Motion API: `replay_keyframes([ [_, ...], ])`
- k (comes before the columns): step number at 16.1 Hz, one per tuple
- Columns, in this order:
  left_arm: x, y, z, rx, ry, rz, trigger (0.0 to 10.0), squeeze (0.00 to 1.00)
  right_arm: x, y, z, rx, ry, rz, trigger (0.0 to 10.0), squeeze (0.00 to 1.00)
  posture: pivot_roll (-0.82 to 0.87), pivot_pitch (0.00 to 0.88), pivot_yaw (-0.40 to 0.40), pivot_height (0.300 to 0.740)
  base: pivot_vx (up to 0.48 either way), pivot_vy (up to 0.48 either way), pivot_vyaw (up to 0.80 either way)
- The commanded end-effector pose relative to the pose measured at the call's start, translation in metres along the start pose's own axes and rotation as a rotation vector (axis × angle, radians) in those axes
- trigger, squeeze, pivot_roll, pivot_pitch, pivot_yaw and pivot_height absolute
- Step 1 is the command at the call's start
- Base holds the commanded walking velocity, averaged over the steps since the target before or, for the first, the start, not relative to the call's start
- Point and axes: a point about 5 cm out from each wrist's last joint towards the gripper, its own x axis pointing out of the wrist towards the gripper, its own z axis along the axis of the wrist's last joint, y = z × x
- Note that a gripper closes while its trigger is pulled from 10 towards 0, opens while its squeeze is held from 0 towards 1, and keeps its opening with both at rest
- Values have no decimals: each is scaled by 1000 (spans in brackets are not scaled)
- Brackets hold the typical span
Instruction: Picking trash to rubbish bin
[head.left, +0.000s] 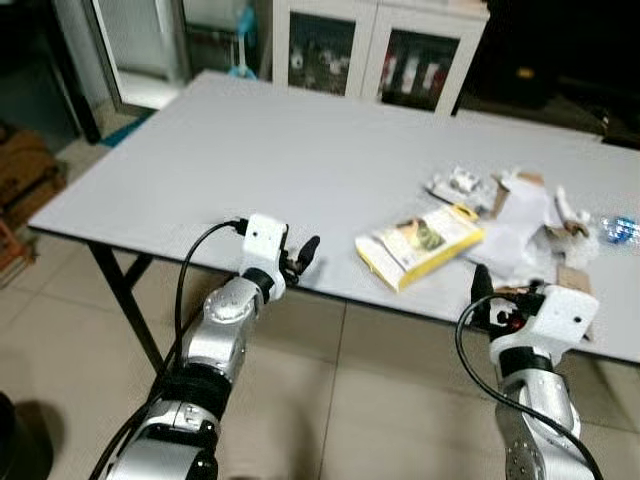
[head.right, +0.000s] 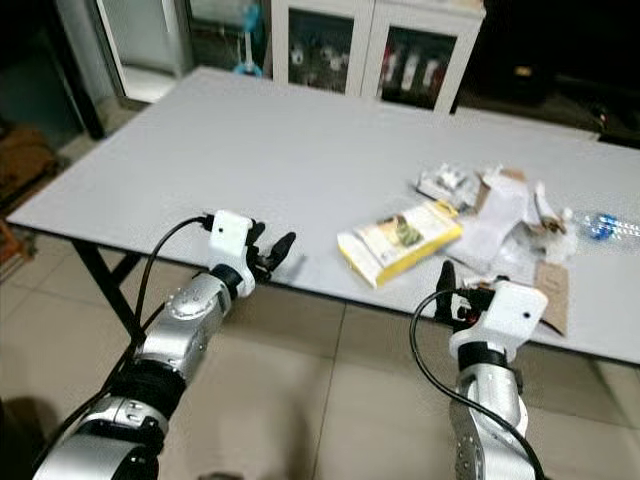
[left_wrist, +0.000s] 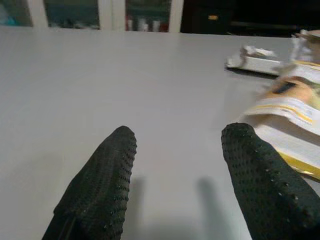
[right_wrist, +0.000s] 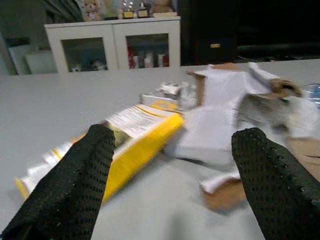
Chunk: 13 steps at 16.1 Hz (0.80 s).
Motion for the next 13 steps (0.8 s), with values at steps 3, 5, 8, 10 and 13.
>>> replay_keyframes([
  [3, -1, 9, 4, 12, -2, 23, 10000, 0, 4, 7, 2, 28, 5, 19, 10000, 0, 221, 64, -77, 740, 480, 0, 0],
  [5, -1, 10, 3, 11, 2, 32, 10000, 0, 7, 7, 0, 44, 25, 7, 10000, 0, 227, 64, -80, 740, 452, 0, 0],
  [8, -3, 12, 1, 14, 6, 40, 10000, 0, 14, 6, -2, 79, 72, -52, 10000, 0, 241, 76, -78, 740, 0, 0, 0],
  [10, -5, 15, 1, 21, 16, 42, 10000, 0, 16, 4, -1, 122, 79, -89, 10000, 0, 250, 84, -68, 740, 0, 0, 0],
  [13, -6, 22, 4, 43, 30, 32, 10000, 0, 17, 7, 0, 223, 108, -127, 10000, 0, 263, 97, -49, 740, 0, 0, 0],
])
